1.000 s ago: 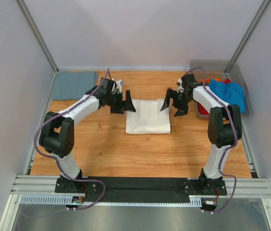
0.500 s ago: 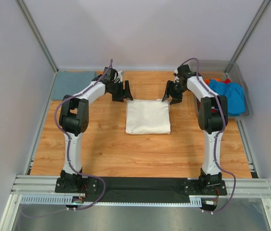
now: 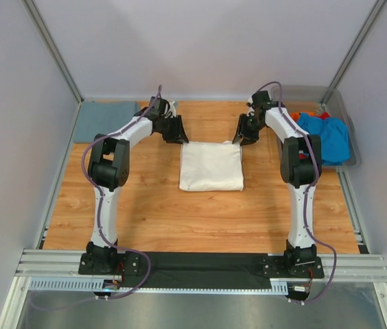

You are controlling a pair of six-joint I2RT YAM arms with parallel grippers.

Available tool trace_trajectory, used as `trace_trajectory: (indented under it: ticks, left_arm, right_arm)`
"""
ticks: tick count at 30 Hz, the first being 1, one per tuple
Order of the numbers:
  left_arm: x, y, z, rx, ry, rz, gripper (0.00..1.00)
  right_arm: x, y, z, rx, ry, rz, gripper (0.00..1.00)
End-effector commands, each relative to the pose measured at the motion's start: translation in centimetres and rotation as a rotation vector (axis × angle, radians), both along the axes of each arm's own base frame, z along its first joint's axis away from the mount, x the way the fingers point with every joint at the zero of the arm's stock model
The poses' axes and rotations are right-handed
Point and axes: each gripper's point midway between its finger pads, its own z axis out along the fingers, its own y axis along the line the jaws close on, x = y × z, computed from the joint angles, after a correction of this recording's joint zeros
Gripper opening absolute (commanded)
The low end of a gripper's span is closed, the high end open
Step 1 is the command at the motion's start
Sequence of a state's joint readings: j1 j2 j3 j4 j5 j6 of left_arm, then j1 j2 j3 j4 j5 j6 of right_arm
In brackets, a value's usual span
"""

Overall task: Fold and stack the t-shirts
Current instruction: Fold the tshirt

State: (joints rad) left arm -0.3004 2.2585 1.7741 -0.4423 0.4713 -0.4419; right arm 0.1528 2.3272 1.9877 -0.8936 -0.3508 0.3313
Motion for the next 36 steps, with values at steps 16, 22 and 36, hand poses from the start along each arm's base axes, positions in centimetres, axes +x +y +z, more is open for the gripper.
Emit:
trace_trajectory:
  ticks: [16,22,36]
  left_arm:
    - [2.8,1.0,2.2,0.06,-0.076,0.081,0.0]
    - [4.5,1.0,0.6,0.075,-0.078,0.121,0.0]
    - [4.9,1.5,11.3,0.078,-0.254,0.085,0.61]
  right_arm:
    - [2.5,-1.6,3.9,-0.035,-0.109,-0.067,0.0]
    - [4.9,-2.0,1.6,-0.03,-0.103,-0.094,0.0]
    - [3.7,-4.2,10.3,-0.062,-0.195,-0.089,0.68]
